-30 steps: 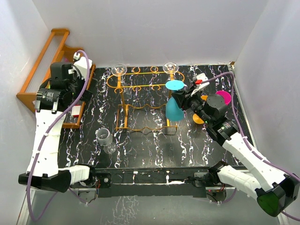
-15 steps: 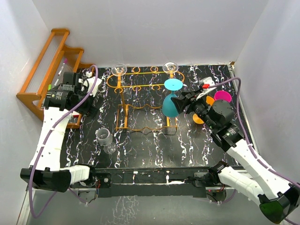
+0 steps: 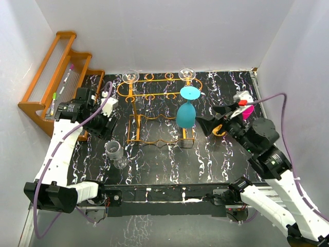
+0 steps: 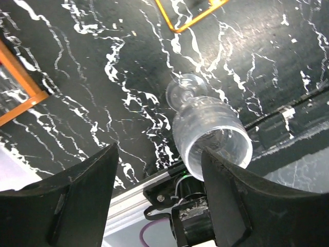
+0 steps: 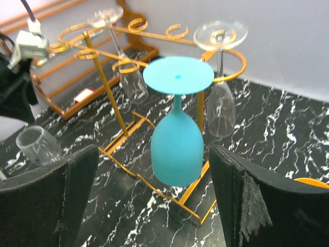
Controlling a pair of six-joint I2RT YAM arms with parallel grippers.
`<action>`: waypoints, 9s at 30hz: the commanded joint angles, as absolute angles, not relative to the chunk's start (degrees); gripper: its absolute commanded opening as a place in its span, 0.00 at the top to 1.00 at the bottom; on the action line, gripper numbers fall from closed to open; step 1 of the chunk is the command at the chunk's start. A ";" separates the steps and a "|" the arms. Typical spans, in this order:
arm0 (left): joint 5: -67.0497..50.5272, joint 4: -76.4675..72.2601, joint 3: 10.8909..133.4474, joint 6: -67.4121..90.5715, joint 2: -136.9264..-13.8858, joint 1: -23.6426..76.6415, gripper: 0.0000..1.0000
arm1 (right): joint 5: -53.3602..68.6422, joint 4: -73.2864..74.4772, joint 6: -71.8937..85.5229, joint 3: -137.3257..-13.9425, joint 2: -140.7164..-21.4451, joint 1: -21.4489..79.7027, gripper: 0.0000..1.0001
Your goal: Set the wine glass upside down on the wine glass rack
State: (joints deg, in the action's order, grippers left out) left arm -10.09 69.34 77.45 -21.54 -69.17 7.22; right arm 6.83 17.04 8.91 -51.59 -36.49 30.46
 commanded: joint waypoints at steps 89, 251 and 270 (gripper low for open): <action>-10.75 -68.73 58.44 -11.85 -49.10 6.77 1.00 | 17.27 -54.08 55.02 -101.43 -97.08 41.56 0.22; -5.01 49.64 84.88 -3.34 -75.85 -9.85 0.03 | -15.77 -0.75 13.29 -59.08 -62.68 49.03 0.65; -1.22 49.28 85.03 -3.30 -75.75 -9.89 0.03 | 6.59 11.84 13.97 -55.45 -50.88 49.04 0.25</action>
